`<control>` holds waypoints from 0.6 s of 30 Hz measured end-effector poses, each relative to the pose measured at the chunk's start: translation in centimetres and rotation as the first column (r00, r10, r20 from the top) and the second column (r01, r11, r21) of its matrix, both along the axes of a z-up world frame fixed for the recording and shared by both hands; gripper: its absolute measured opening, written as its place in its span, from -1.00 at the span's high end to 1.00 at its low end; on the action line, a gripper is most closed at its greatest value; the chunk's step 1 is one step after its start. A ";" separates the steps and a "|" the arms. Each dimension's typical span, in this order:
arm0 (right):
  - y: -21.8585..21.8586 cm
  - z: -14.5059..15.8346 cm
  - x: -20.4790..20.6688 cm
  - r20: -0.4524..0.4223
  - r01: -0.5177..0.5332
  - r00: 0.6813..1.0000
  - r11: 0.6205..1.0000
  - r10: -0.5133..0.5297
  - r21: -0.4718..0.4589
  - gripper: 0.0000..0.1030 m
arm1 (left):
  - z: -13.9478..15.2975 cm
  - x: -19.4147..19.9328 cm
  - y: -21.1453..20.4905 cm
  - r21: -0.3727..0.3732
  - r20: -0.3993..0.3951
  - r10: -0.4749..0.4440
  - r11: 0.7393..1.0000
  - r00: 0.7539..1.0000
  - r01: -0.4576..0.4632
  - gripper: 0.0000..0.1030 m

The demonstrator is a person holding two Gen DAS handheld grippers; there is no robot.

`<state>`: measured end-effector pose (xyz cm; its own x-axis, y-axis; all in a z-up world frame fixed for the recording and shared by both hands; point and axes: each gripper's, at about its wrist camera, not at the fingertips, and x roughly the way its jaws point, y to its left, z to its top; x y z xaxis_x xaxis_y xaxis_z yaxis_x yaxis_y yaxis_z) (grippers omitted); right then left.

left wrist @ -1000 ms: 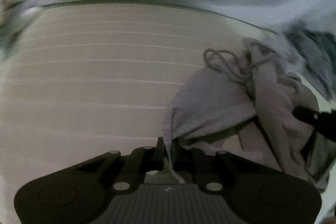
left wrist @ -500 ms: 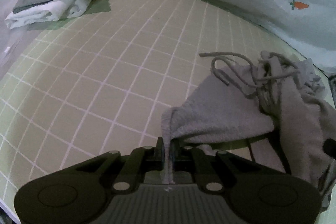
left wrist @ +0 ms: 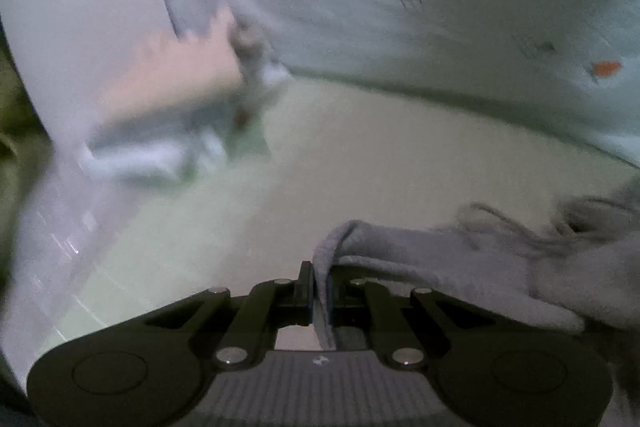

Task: Fold clothes

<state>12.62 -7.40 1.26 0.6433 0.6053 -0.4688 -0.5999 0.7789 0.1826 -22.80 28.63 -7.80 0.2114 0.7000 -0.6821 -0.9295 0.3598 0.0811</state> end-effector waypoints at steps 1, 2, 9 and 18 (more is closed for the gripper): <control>-1.0 0.8 1.3 0.028 0.040 0.999 0.999 -0.040 -0.004 0.96 | 0.9 -0.1 0.7 0.025 0.008 0.018 1.000 1.000 -0.018 0.86; -1.9 1.5 2.5 0.058 0.076 0.995 0.997 -0.076 -0.009 0.96 | 1.7 -0.1 1.3 0.050 0.016 0.035 0.998 0.999 -0.036 0.85; -3.8 0.5 7.1 0.080 0.224 0.972 0.973 -0.219 -0.059 0.84 | 3.3 3.5 2.8 0.032 0.019 0.077 0.996 0.997 -0.077 0.71; -1.3 -8.1 1.3 -0.159 0.123 0.976 0.979 -0.149 -0.164 -0.67 | -3.9 5.7 -5.2 -0.257 0.041 -0.010 0.966 0.999 0.021 -0.23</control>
<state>13.95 -8.71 -6.82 0.6176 0.4311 -0.6578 -0.4572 0.8773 0.1458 -17.13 23.44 -11.70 0.2510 0.4980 -0.8301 -0.9242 0.3782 -0.0526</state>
